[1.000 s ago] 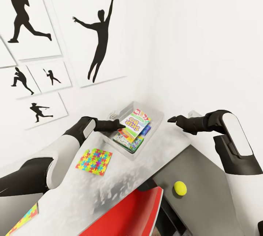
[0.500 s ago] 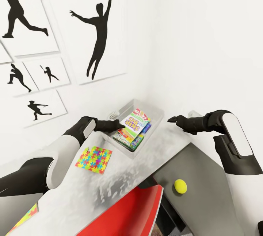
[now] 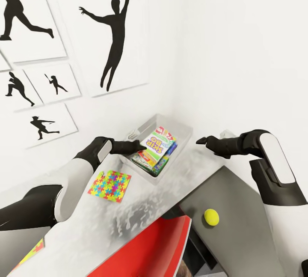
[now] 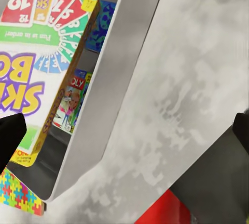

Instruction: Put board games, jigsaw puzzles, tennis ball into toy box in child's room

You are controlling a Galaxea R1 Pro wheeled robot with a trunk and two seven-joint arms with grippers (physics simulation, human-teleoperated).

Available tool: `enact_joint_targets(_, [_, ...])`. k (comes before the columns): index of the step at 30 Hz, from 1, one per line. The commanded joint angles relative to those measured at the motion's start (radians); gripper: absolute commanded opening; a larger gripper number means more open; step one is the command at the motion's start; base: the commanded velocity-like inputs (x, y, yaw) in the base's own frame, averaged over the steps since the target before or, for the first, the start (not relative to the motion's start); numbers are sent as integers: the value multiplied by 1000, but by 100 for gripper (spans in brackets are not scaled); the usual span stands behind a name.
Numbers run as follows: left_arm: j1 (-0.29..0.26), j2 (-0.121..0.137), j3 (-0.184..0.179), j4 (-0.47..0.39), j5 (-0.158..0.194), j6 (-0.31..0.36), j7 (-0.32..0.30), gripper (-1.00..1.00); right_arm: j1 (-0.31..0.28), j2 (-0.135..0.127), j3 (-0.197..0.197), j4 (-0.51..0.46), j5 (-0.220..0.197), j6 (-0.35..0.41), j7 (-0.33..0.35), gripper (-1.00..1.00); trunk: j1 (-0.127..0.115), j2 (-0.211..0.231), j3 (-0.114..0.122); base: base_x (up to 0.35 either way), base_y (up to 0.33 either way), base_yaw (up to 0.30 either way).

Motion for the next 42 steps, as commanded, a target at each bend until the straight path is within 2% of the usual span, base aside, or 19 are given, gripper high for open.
enact_joint_targets(1, [-1, -1, 5, 0, 2, 4, 0, -100, 1, -1, 1, -1, -7, 8, -10, 100, 1, -2, -2, 0, 0, 0])
enact_joint_targets(18, [-1, -8, 5, 0, 1, -4, -1, -100, 4, -2, 1, -1, -4, 10, -9, 100, 1, -2, -2, 0, 0, 0])
enact_joint_targets(19, [-1, -10, 5, 0, 1, -4, -1, 100, 4, -3, 1, -1, -4, 9, -9, 100, 1, -2, -2, 0, 0, 0])
enact_joint_targets(34, [-1, -9, 2, 0, 0, -4, -1, 100, 5, -3, 1, -1, -4, 13, -9, 100, 1, -2, -2, 0, 0, 0])
enact_joint_targets(42, [-1, 6, 3, -10, 2, 3, -16, 100, 10, -4, 0, -1, -4, 15, -9, 100, 1, -2, -2, 0, 0, 0])
